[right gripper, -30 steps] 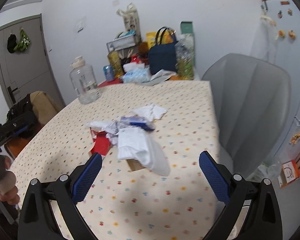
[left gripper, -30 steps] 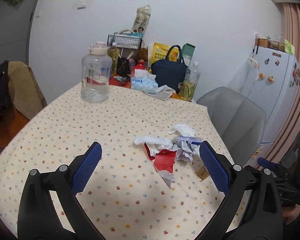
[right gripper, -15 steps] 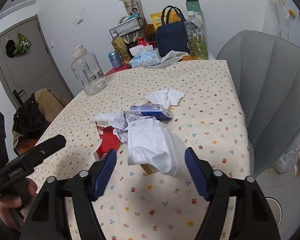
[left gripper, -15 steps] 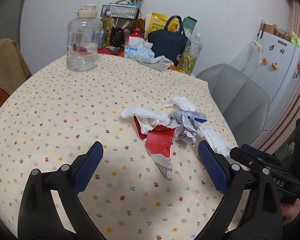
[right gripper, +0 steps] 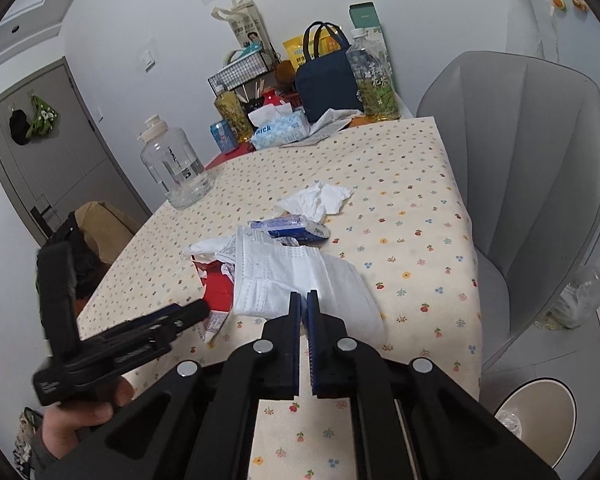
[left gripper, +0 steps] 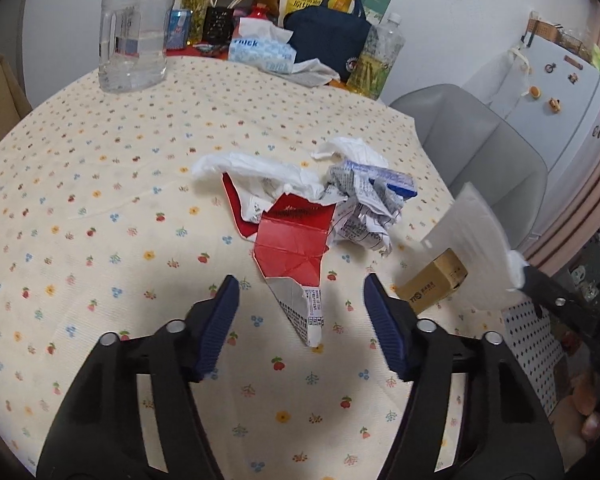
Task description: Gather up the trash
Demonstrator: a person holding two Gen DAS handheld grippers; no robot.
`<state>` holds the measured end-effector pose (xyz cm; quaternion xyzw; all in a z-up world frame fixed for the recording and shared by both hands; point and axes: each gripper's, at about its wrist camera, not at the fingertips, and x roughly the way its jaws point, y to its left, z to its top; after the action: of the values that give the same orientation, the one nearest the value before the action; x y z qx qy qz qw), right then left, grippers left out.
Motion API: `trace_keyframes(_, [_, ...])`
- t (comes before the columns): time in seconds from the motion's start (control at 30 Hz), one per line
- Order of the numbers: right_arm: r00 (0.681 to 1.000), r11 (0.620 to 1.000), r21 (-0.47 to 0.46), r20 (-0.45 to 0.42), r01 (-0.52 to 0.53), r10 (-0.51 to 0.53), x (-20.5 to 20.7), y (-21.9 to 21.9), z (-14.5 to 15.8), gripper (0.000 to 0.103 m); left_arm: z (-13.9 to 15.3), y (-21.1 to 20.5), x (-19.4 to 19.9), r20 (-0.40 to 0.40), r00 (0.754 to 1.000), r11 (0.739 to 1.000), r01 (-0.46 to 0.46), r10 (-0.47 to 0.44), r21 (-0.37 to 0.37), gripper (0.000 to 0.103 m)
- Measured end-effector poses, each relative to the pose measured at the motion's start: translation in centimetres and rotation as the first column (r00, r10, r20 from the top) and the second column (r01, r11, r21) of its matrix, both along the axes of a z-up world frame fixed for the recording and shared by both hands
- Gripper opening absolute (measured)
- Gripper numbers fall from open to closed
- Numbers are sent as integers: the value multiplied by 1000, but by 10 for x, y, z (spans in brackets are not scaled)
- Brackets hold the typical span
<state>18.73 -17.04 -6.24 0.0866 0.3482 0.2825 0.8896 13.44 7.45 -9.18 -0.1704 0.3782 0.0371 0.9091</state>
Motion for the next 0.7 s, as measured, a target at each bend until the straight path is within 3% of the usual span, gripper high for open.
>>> trace_keyframes(0.07, [1000,1000,10,15,5,-5,-4,-5,4,4,-3,-1,2,-6,1000,1000,-11,11,3,49])
trace_keyframes(0.1, [1000,1000,12,17,9,-9,-6,-8,5,4,-5,-1,4,-13,1000,1000,-19,19,3,36])
trace_keyframes(0.13, [1000,1000,16,15,13,-13,-7,-10,6,4,-7,0,4,-23,999,1000,-24,24,0,31])
trace_keyframes(0.2, [1000,1000,20,12,21,-22,-8,-15,7,4,-10,2,5,-43,999,999,-32,31,-9,11])
trace_keyframes(0.27, [1000,999,22,9,29,-29,-10,-20,8,4,-7,3,2,-37,999,999,-37,36,-13,5])
trace_keyframes(0.63, [999,998,50,10,47,-48,-22,-34,13,4,30,10,-26,48,996,997,-74,74,6,4])
trace_keyframes(0.67, [999,998,48,10,50,-50,-23,-35,14,4,30,11,-25,49,995,996,-89,89,8,6])
trace_keyframes(0.7, [999,998,46,11,51,-52,-23,-35,14,4,29,12,-23,40,994,995,-103,103,2,20])
